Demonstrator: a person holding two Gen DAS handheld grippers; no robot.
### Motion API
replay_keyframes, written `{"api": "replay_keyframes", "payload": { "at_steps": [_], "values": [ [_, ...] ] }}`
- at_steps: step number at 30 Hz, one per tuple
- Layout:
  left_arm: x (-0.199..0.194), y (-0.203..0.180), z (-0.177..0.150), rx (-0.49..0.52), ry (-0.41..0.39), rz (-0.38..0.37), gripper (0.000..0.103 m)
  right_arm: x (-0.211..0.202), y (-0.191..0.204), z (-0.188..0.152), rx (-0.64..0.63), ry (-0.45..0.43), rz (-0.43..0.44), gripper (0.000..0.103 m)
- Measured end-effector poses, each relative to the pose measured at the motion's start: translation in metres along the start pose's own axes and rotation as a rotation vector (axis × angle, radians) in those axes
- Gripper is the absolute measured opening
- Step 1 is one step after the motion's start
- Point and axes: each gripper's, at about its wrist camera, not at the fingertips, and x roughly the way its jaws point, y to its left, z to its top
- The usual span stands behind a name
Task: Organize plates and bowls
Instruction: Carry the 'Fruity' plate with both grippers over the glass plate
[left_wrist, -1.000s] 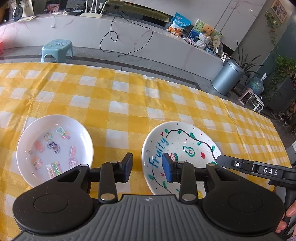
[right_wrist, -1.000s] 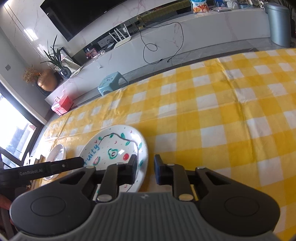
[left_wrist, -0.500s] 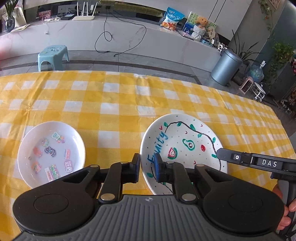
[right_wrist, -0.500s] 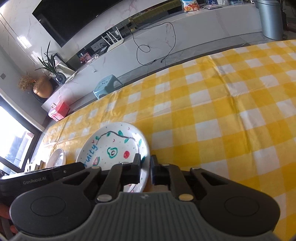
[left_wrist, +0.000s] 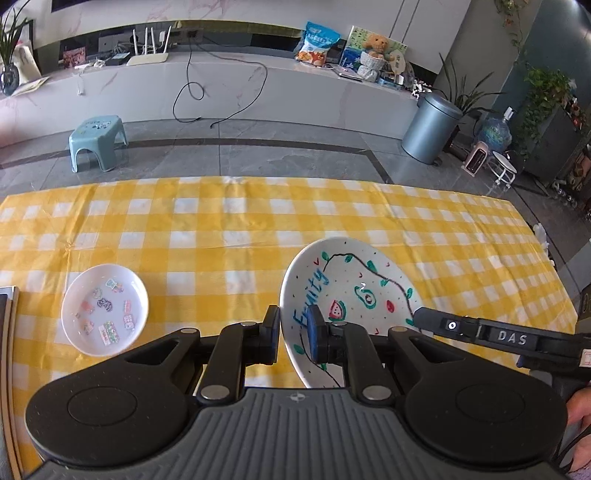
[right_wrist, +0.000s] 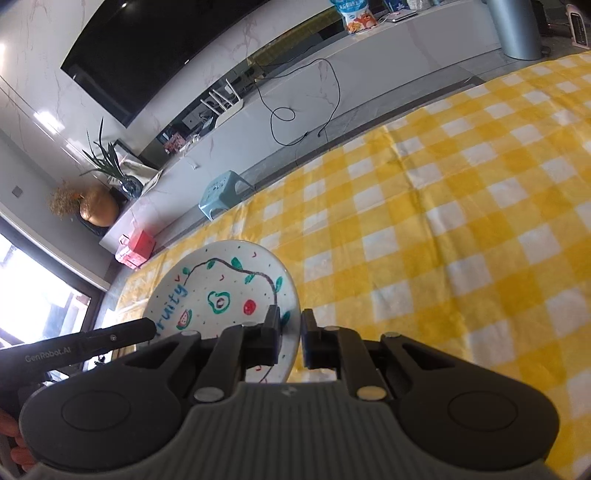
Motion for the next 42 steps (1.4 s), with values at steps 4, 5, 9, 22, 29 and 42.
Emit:
{"api": "replay_keyframes", "payload": {
  "at_steps": [4,5,9,22,29,42],
  "values": [
    [-0.019,-0.03,-0.012,-0.005,0.013,0.002,0.016,-0.034,-0.01,-0.009,0.023,-0.016,-0.005,0.01],
    [-0.023,-0.038,-0.016,-0.01,0.016,-0.002,0.016,-0.043,-0.014,-0.012,0.025,-0.021,-0.008,0.01],
    [-0.036,-0.063,-0.035,-0.024,0.027,-0.023,0.015,-0.078,-0.031,-0.026,0.041,-0.036,-0.029,0.011],
    [-0.046,-0.12,-0.106,-0.13,0.059,-0.086,0.015,-0.156,-0.084,-0.075,0.071,-0.045,-0.123,0.009],
    [-0.034,-0.119,-0.146,-0.223,0.111,-0.068,0.015,-0.166,-0.098,-0.097,0.065,-0.021,-0.153,0.008],
    [-0.019,-0.107,-0.175,-0.284,0.13,-0.005,0.015,-0.152,-0.08,-0.116,-0.055,0.012,-0.205,0.008]
  ]
}}
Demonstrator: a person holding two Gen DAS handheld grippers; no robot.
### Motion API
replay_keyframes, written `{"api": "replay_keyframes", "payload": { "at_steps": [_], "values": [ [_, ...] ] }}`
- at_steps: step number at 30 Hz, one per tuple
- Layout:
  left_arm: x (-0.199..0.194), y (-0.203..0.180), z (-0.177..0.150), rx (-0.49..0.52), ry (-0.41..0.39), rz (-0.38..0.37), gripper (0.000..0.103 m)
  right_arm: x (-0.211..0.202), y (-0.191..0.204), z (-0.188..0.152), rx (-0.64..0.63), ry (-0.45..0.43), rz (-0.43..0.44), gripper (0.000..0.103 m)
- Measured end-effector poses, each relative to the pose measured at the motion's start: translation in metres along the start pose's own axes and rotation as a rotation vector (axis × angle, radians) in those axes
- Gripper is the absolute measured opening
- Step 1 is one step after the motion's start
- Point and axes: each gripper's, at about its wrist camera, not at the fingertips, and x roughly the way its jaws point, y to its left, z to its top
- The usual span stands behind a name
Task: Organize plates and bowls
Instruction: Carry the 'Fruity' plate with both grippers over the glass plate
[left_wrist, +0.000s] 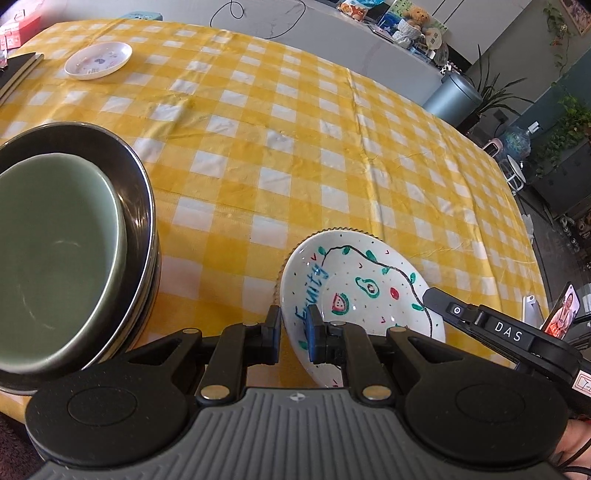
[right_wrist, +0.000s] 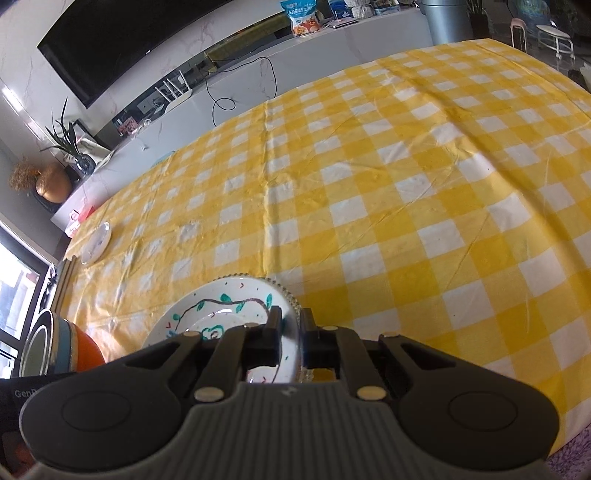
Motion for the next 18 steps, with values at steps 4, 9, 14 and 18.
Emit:
{"api": "replay_keyframes", "payload": {
  "at_steps": [4,9,14,18],
  "values": [
    [0.003,-0.003,-0.004,0.023,-0.009,0.019,0.015,0.002,0.001,-0.002,-0.012,0.001,-0.012,0.008],
    [0.005,-0.006,-0.007,0.047,-0.014,0.039,0.015,0.003,0.007,-0.004,-0.053,-0.012,-0.037,0.008],
    [0.007,-0.008,-0.009,0.071,-0.024,0.075,0.015,0.004,0.014,-0.006,-0.097,-0.023,-0.05,0.009],
    [0.007,-0.01,-0.01,0.081,-0.025,0.074,0.015,0.006,0.018,-0.009,-0.128,-0.038,-0.074,0.01]
  ]
}}
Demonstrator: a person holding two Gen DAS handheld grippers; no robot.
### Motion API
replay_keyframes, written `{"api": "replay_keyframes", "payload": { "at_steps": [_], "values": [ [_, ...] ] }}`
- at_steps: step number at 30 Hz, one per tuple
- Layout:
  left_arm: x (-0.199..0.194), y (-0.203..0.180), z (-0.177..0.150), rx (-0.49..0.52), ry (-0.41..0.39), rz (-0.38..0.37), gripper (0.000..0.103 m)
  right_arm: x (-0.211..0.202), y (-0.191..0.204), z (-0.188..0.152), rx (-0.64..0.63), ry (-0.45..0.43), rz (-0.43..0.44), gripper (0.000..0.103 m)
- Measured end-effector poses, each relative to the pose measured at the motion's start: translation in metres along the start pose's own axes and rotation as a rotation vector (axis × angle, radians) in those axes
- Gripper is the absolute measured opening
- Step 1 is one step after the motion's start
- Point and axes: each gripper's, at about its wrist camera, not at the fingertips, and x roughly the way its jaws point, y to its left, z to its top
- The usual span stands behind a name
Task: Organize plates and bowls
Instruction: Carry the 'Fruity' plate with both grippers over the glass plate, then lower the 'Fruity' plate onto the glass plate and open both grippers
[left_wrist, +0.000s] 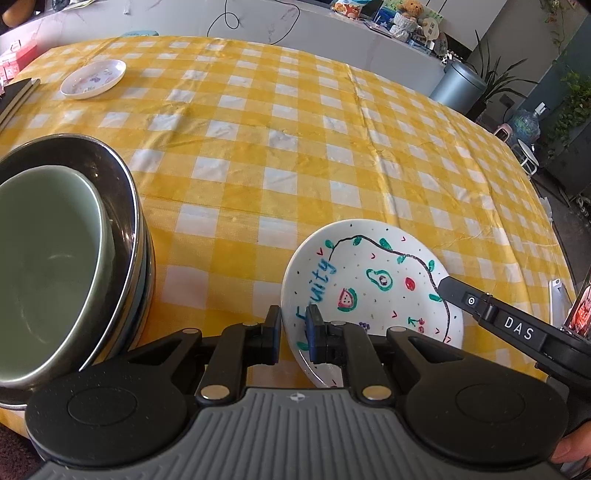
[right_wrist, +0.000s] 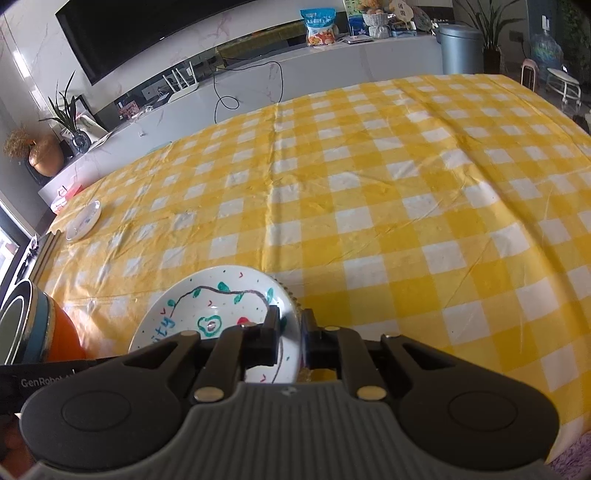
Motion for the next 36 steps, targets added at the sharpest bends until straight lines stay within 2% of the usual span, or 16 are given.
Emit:
{"api": "replay_keyframes", "payload": {
  "at_steps": [16,24,26,27,29,33,36],
  "values": [
    [0.001,-0.007,0.001,0.046,0.002,0.036,0.014,0.003,0.015,-0.005,-0.123,-0.016,-0.079,0.01],
    [-0.004,-0.008,0.001,0.047,-0.007,0.034,0.014,0.002,0.016,-0.006,-0.128,-0.02,-0.082,0.011],
    [-0.008,-0.009,0.002,0.053,-0.014,0.033,0.02,-0.001,0.016,-0.004,-0.111,-0.032,-0.081,0.013],
    [-0.009,-0.009,0.002,0.055,-0.016,0.033,0.021,-0.003,0.016,-0.004,-0.109,-0.038,-0.083,0.014],
    [-0.014,-0.011,0.004,0.06,-0.021,0.027,0.024,-0.008,0.018,-0.001,-0.11,-0.056,-0.084,0.029],
    [-0.023,-0.013,0.007,0.066,-0.024,0.014,0.028,-0.019,0.023,0.004,-0.118,-0.095,-0.069,0.037],
    [-0.032,-0.013,0.011,0.073,-0.031,0.004,0.031,-0.025,0.028,0.007,-0.119,-0.112,-0.049,0.05]
  ]
}}
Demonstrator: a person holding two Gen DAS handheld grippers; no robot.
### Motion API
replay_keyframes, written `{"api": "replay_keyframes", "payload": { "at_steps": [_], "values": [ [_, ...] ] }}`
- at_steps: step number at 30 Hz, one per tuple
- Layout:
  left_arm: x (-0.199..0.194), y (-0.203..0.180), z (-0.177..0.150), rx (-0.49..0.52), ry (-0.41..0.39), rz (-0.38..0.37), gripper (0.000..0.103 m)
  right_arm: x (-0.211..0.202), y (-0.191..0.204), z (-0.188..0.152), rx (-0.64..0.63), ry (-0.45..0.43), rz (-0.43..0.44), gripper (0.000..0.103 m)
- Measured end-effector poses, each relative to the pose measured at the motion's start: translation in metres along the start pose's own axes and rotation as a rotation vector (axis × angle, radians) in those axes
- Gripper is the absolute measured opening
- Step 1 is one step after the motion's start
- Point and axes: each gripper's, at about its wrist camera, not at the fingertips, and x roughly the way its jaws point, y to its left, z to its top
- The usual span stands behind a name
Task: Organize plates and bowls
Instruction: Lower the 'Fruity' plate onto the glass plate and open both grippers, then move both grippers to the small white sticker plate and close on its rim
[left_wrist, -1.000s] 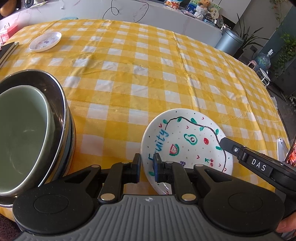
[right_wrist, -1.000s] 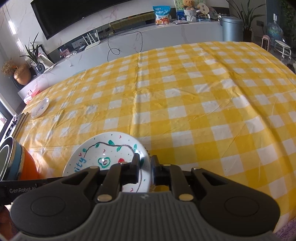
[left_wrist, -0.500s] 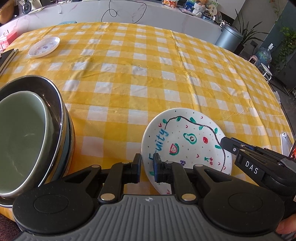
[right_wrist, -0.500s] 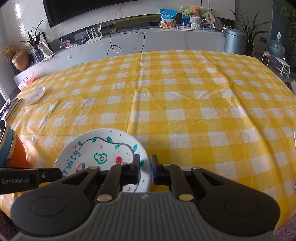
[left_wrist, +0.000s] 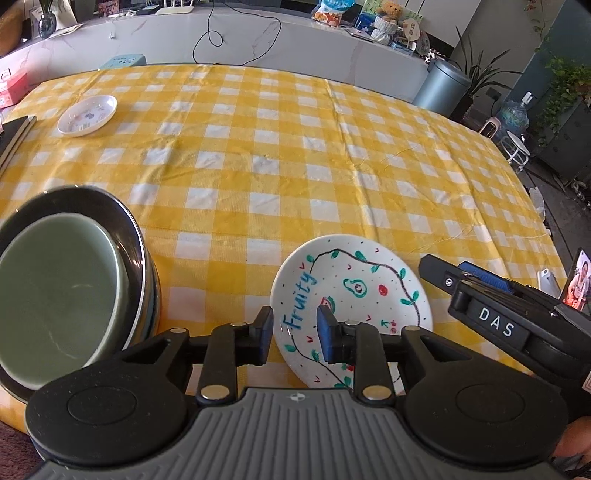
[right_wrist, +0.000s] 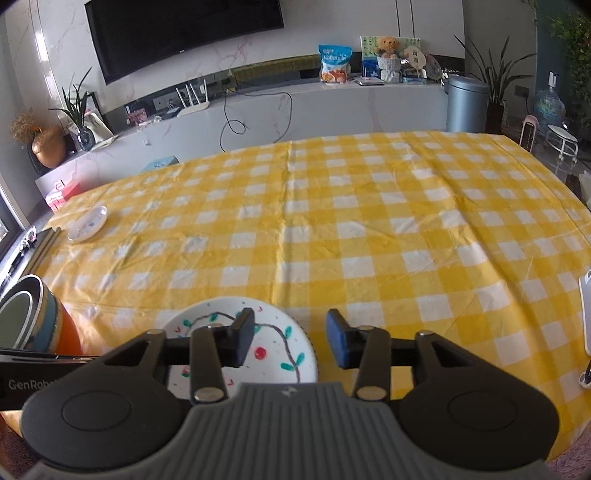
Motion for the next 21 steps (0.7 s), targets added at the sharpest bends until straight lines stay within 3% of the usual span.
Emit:
{"api": "replay_keyframes", "payload": {
  "at_steps": [5,9,12,21],
  "values": [
    [-0.018,0.007,0.011,0.018,-0.018,0.005,0.035,-0.005,0.009,0.007,-0.004,-0.011,0.011,0.061],
    [-0.031,0.019,0.02,0.012,-0.036,0.022,0.036,-0.001,0.022,0.014,-0.019,0.011,0.003,0.062],
    [-0.039,0.032,0.027,-0.007,-0.049,0.034,0.037,0.004,0.035,0.018,-0.027,0.041,-0.005,0.075],
    [-0.063,0.09,0.053,-0.086,-0.126,0.072,0.038,0.023,0.073,0.036,-0.046,0.064,0.033,0.075]
  ]
}}
